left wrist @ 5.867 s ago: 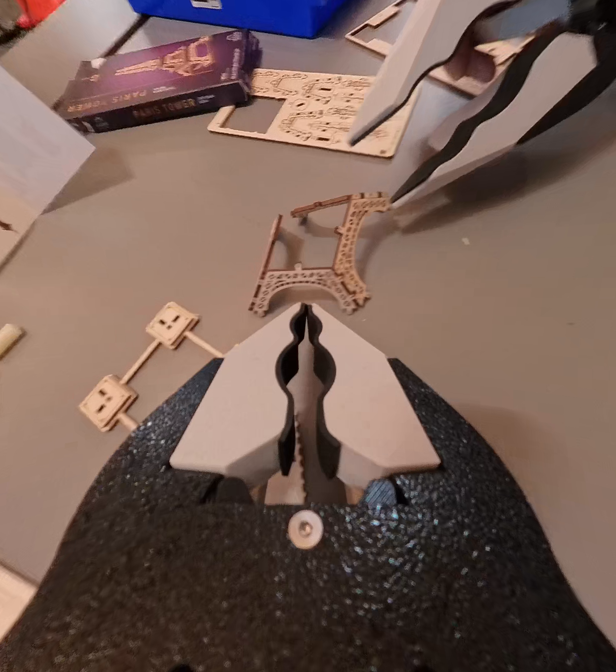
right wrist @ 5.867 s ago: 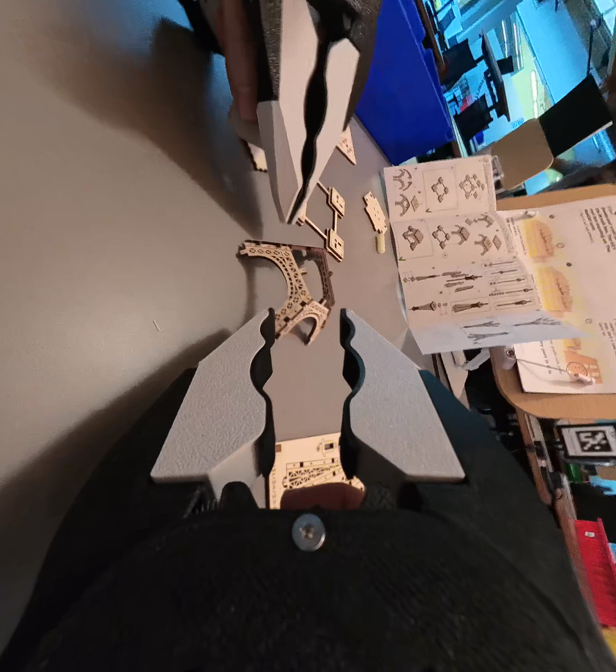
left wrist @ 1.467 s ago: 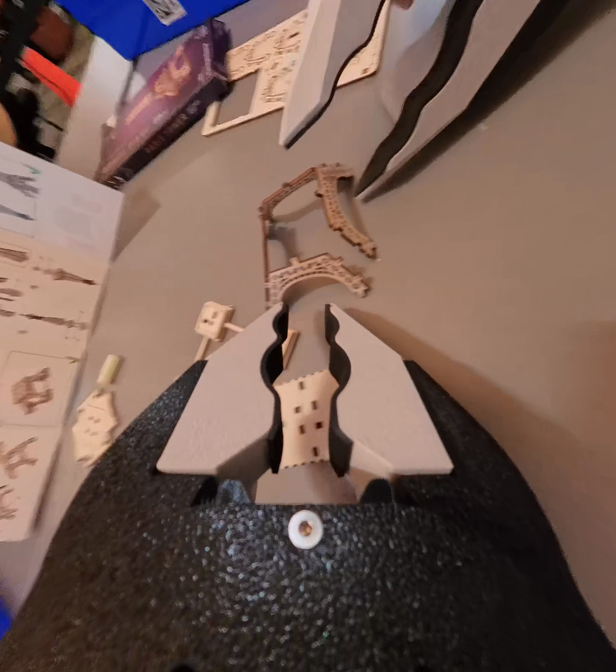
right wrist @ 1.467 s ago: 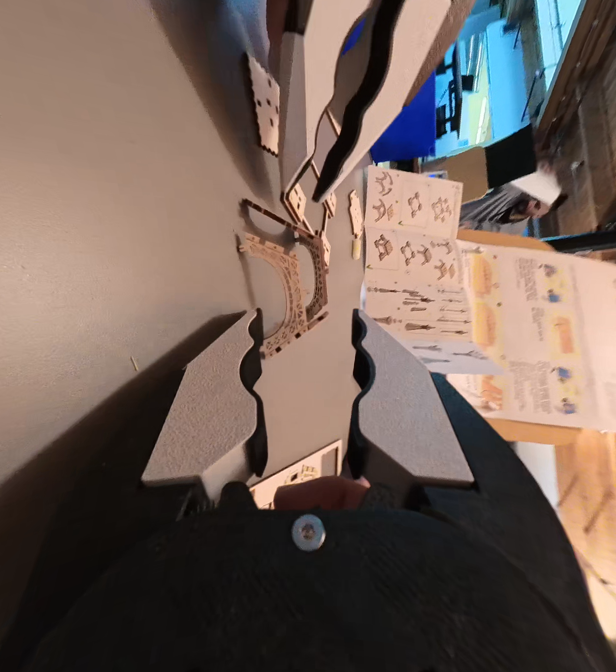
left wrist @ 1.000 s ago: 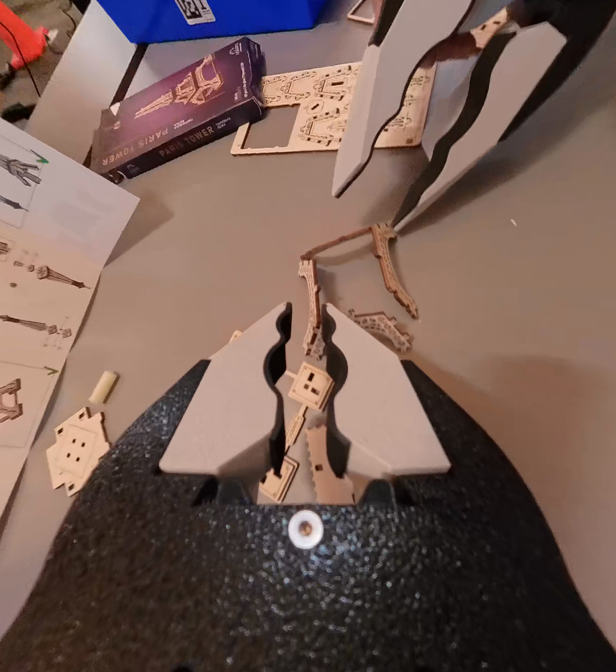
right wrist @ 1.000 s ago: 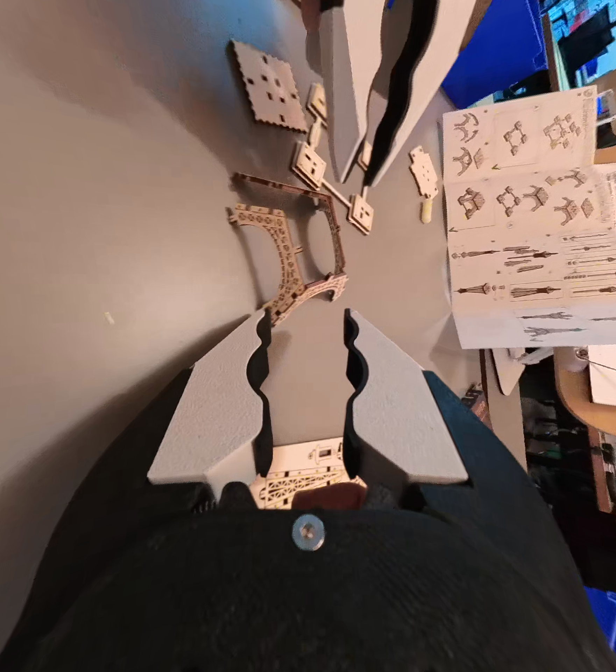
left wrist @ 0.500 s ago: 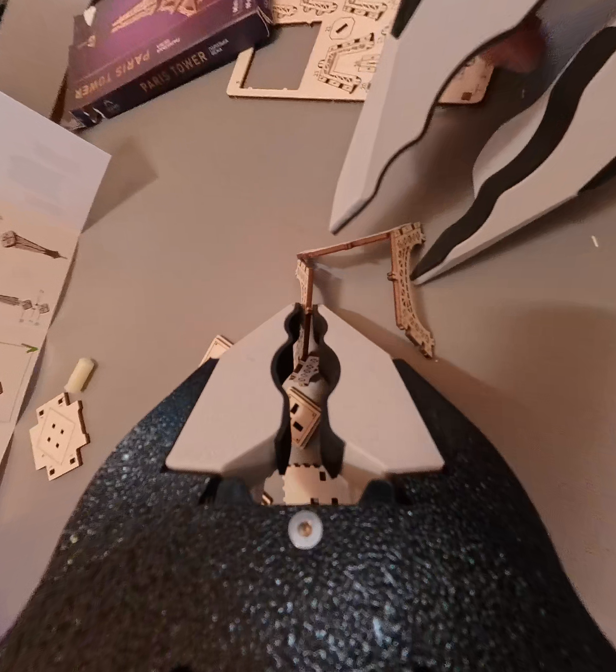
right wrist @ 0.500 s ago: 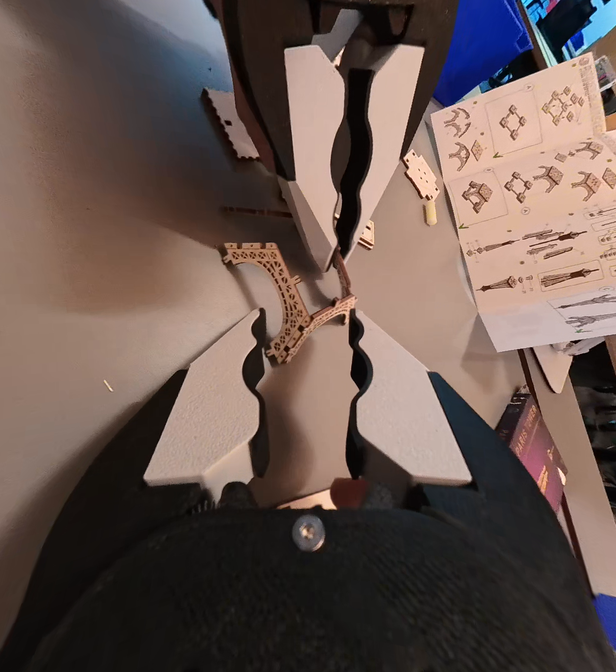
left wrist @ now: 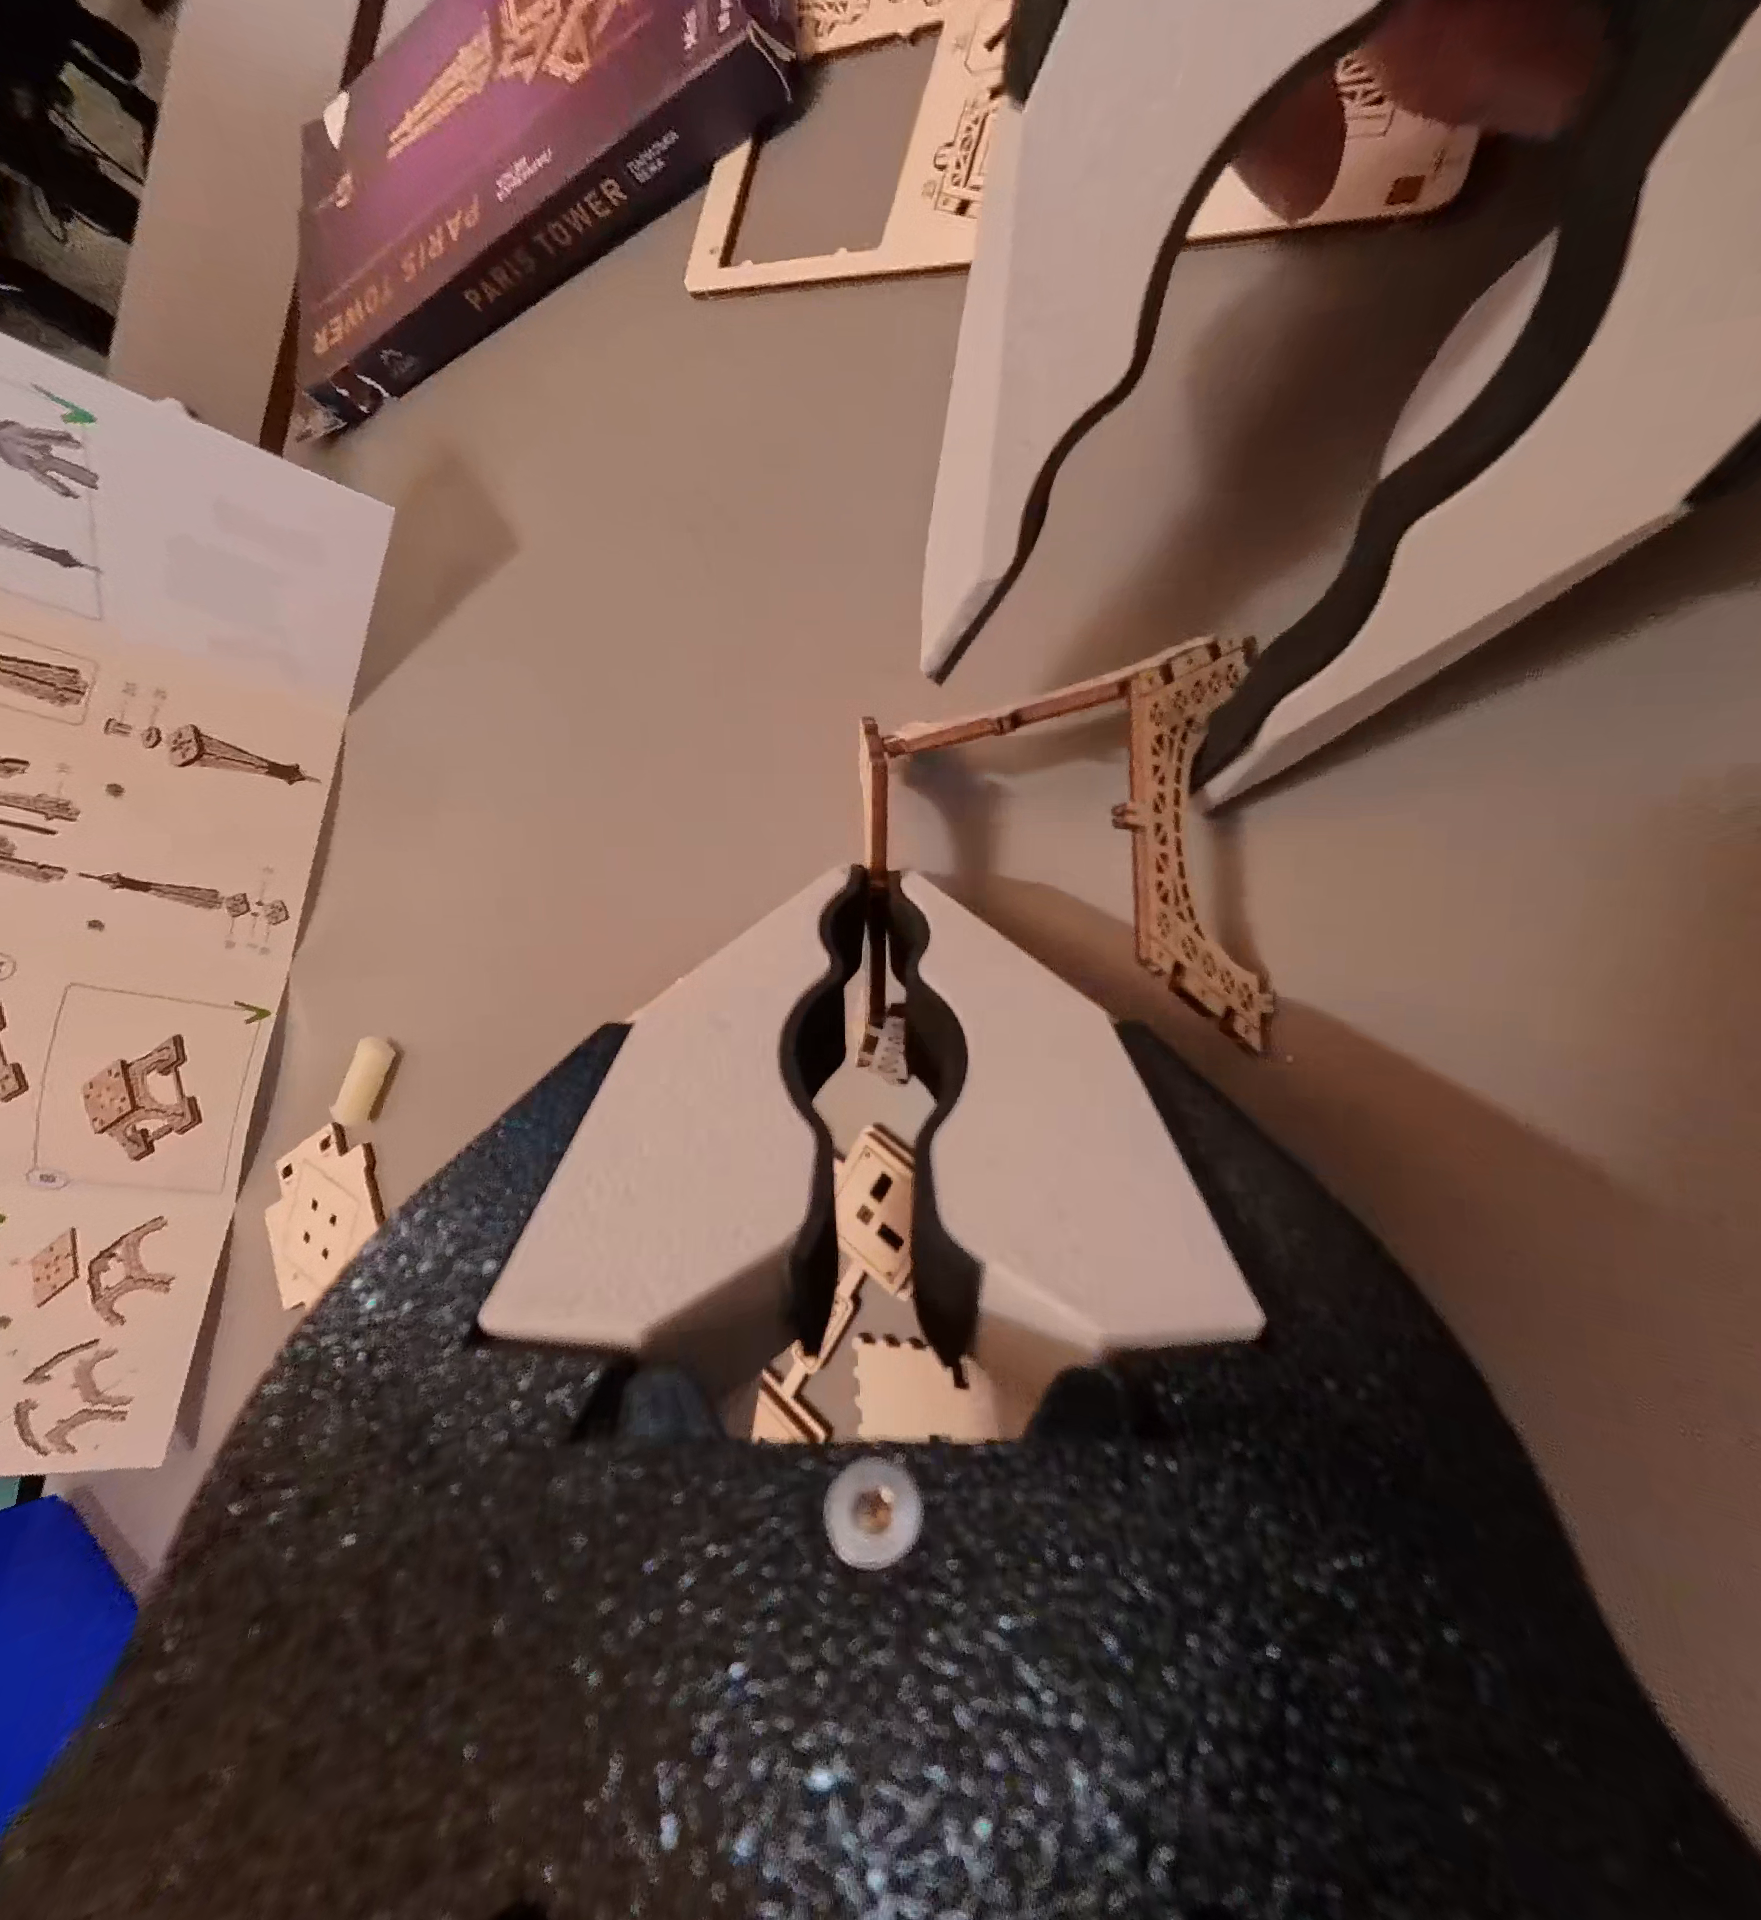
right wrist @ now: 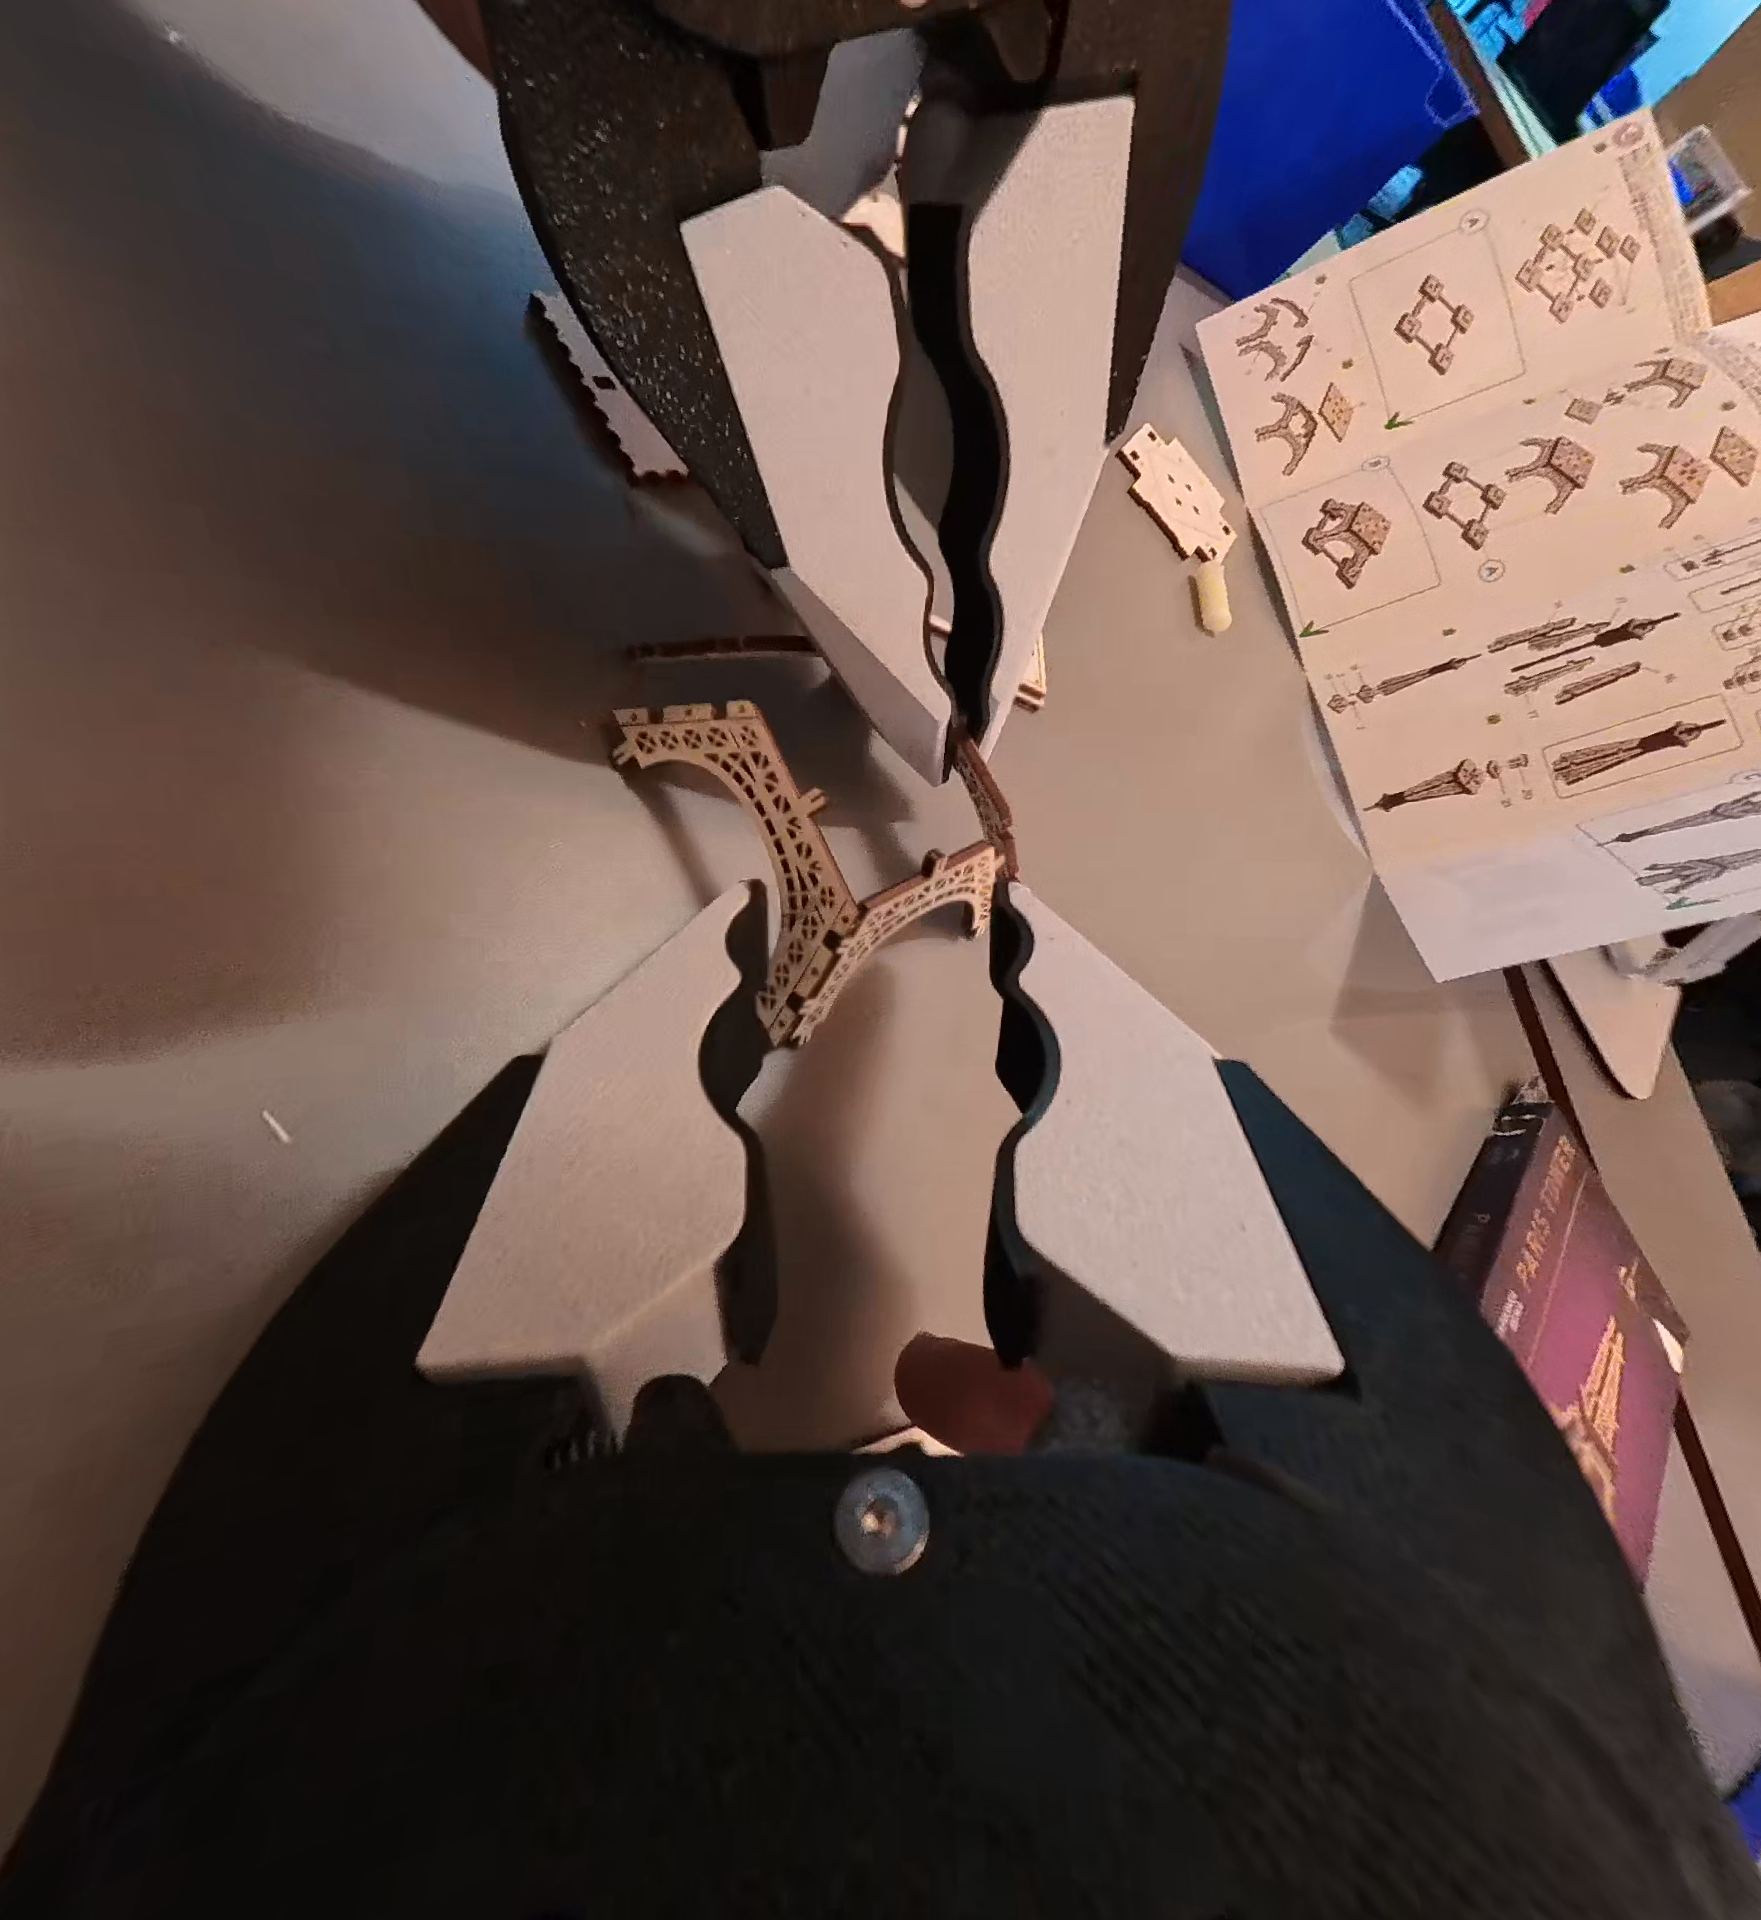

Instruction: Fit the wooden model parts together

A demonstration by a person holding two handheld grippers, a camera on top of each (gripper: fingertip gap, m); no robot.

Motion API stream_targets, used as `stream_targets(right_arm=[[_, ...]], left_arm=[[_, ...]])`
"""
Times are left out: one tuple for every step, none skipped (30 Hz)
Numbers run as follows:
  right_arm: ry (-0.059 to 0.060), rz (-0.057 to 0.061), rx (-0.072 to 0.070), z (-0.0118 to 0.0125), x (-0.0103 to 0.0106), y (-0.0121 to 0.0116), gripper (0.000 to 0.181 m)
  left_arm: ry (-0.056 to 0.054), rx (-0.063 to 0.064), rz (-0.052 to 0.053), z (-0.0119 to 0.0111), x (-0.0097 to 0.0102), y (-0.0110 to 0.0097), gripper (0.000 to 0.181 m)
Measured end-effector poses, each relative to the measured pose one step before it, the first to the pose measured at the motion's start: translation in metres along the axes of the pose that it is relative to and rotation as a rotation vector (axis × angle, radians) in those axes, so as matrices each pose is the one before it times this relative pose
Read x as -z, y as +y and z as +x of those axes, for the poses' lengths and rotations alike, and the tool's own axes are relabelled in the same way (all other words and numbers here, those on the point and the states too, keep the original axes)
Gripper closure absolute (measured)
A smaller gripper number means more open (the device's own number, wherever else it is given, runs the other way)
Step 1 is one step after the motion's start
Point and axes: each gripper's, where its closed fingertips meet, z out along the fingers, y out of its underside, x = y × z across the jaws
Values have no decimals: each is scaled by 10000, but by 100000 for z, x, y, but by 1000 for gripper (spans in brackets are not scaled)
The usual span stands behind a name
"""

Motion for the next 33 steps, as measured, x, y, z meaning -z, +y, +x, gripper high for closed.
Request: stream_targets(right_arm=[[-102,13,-16,-107,33,3,141],[-16,-9,7,-33,-10,4,141],[14,10,32,-20,7,-20,142],[9,6,33,-18,-2,-18,143],[-10,-6,33,-59,-3,-4,144],[-32,-23,18,-85,-14,14,146],[-84,-13,42,-173,-21,-10,149],[45,5,39,25,-28,-17,149],[30,-14,11,10,-19,-3,149],[25,-21,-18,21,-1,16,149],[19,11,18,-4,13,-3,149],[19,7,33,-3,4,-14,149],[11,6,26,-11,1,-10,150],[1,2,14,-19,6,-7,150],[-4,2,12,-13,-10,-5,150],[-5,3,7,-16,-3,-1,150],[-2,1,0,-4,-9,-8,150],[-7,-3,-14,11,-5,8,150],[-7,-4,-13,3,-8,-1,150],[1,-2,-7,4,-2,7,150],[-2,-2,-9,13,-2,2,150],[-4,6,6,-2,-4,-8,150],[6,6,11,-6,-1,-9,150],[13,2,2,12,3,-6,150],[5,1,-1,6,-1,-1,150],[6,0,0,9,0,0,149],[17,3,10,9,1,-4,149],[9,5,13,0,0,-7,149],[-5,3,2,-14,2,-8,149],[-14,1,-4,-16,-13,-5,150],[-42,0,1,-49,-4,3,151],[-18,13,5,-15,11,-13,151],[-97,60,26,-94,83,-32,150]], left_arm=[[66,-65,-54,108,-74,-69,181],[15,-25,-92,32,-56,-2,181],[-1,-5,-125,11,-46,33,181],[-1,-29,-150,3,-4,49,181],[9,0,-184,8,-4,83,181],[27,-30,-180,49,-5,79,180],[4,-121,-149,46,-5,36,181],[-52,-181,-137,-2,2,26,181],[-60,-135,-108,-21,2,6,181],[-16,-59,-51,21,-6,-32,181],[-4,-37,-14,4,-2,-20,181],[-2,-93,-2,7,15,11,181],[-7,-154,2,-5,25,31,181],[-22,-143,9,-29,55,27,180],[-8,-88,7,-15,32,37,180],[35,-56,37,55,29,-4,179],[72,-96,121,110,-1,-81,179],[29,-31,106,47,-25,-40,179],[96,5,88,162,-23,-33,178],[111,-78,136,218,-50,-104,177],[-3,-93,91,26,-19,-15,177],[33,-68,68,21,0,11,176],[51,-25,97,-45,-8,18,176],[114,89,140,-12,-20,-1,176],[182,191,156,33,0,-19,176],[199,224,178,31,19,-59,176],[218,218,205,47,3,-59,176],[259,204,161,120,20,-11,175],[248,227,100,74,29,31,174],[325,225,101,163,32,10,170],[382,233,122,201,71,-31,164],[351,296,177,82,150,-111,160],[419,354,252,123,259,-226,158]])
